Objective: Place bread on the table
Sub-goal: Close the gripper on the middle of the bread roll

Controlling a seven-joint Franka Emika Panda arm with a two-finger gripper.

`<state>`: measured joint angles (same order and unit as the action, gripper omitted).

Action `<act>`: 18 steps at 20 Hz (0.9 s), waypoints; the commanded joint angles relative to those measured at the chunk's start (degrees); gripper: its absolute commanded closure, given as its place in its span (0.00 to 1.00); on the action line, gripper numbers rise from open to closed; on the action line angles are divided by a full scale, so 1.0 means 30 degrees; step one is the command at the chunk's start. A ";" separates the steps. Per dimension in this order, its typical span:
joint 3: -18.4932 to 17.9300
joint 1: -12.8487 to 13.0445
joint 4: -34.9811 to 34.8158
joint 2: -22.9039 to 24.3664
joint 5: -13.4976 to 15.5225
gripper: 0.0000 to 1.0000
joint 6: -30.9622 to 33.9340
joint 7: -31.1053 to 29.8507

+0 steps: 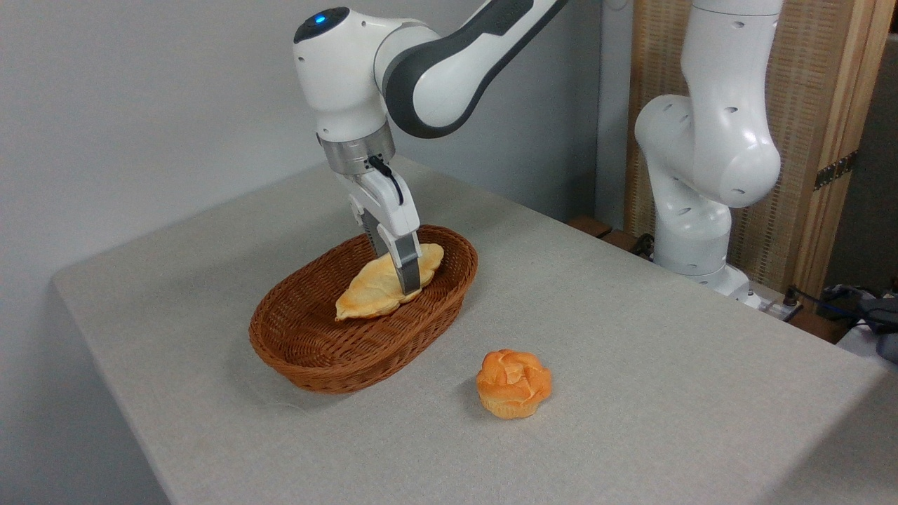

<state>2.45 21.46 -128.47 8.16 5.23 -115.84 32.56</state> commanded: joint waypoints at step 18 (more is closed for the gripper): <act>-0.0084 0.0112 0.0605 0.0326 0.0484 1.00 -0.0412 0.0047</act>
<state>2.48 21.49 -127.88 8.62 5.44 -115.93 32.56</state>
